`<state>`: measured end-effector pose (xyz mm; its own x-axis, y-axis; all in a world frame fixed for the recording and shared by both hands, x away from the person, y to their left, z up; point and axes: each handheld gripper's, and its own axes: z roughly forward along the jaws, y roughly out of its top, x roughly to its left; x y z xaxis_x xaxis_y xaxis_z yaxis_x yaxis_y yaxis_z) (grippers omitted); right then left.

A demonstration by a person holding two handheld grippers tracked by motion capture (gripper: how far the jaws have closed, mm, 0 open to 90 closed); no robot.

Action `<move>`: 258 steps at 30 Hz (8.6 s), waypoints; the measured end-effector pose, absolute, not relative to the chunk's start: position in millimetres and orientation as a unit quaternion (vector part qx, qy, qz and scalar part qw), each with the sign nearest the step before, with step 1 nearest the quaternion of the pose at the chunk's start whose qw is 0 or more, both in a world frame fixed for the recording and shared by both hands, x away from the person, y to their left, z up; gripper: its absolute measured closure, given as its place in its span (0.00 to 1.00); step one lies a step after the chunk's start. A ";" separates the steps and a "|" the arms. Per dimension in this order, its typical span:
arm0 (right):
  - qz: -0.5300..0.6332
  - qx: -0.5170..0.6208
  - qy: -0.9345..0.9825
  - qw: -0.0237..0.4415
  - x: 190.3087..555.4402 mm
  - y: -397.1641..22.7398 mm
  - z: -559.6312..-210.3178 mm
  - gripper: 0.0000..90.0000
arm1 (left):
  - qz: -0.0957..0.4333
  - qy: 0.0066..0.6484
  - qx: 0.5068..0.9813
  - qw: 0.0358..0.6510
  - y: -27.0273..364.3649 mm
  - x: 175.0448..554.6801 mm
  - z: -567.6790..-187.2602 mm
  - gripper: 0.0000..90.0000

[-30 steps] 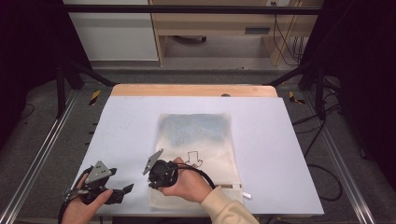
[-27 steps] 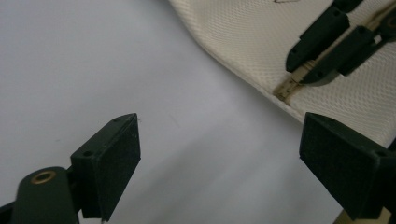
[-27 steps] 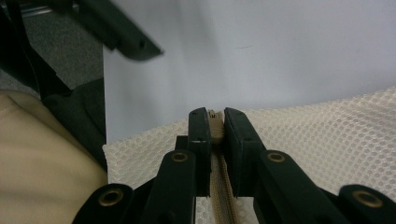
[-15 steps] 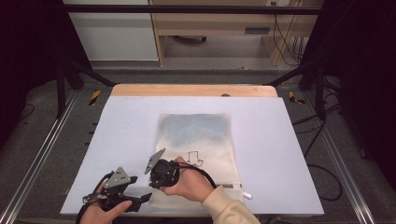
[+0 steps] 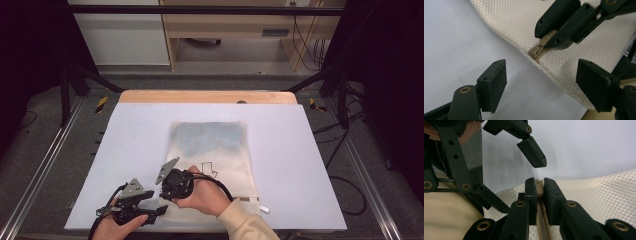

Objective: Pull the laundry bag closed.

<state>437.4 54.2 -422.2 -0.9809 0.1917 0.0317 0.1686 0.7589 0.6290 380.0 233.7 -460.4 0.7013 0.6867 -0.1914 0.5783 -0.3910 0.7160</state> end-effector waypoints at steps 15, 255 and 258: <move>0.338 0.097 0.936 0.024 436.4 51.4 -414.2 0.91 | 0.004 0.371 0.827 0.422 222.6 398.0 -470.5 0.45; 0.289 0.161 0.942 0.049 439.0 -49.5 -431.0 0.91 | 0.001 0.345 0.832 0.434 218.6 403.2 -472.7 0.93; 0.291 0.165 0.941 0.047 438.5 -51.0 -431.2 0.91 | 0.000 0.346 0.831 0.435 218.2 402.7 -472.7 0.93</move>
